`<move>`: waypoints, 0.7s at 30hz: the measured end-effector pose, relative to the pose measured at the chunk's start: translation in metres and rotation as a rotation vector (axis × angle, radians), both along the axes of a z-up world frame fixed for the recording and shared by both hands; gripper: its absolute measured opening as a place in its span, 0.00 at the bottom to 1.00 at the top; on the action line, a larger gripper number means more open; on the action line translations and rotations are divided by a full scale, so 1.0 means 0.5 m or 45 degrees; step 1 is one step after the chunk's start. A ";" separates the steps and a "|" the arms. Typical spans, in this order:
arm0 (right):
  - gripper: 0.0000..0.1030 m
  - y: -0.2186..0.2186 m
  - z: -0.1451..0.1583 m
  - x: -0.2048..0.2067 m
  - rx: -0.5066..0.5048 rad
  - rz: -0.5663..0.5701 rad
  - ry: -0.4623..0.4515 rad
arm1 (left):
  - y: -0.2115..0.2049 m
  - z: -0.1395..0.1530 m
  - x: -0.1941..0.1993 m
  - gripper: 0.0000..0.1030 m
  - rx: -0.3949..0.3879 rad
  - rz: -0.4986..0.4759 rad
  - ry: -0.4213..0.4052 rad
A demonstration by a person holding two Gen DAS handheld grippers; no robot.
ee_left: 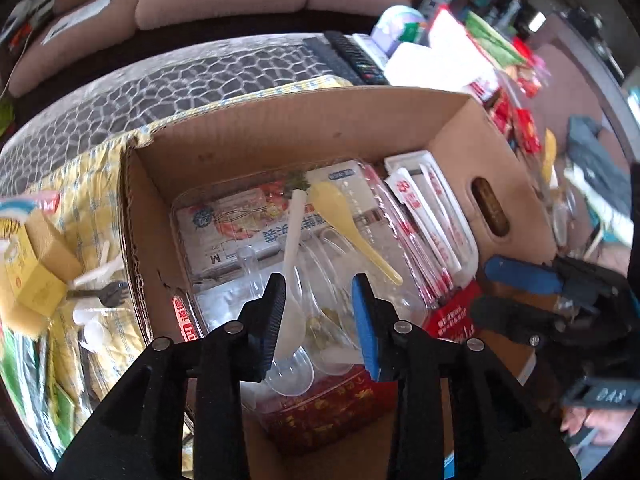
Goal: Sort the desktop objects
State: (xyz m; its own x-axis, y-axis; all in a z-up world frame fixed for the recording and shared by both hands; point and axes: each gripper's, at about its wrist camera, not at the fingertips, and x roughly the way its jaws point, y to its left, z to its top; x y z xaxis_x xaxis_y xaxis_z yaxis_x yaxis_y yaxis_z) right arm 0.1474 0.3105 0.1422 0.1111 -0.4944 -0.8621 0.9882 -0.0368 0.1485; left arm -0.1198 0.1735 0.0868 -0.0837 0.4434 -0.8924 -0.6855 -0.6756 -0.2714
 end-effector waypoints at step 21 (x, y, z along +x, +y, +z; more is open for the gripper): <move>0.53 0.068 0.030 -0.069 0.006 0.046 -0.009 | 0.106 -0.033 0.243 0.29 -0.227 -1.350 0.355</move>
State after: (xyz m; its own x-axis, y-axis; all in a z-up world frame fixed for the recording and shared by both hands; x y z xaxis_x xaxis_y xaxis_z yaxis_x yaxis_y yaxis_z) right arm 0.1132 0.3443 0.1573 0.1346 -0.4859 -0.8636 0.9879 -0.0018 0.1550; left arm 0.0020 0.2266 0.0705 0.0544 0.2764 -0.9595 -0.9611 0.2750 0.0248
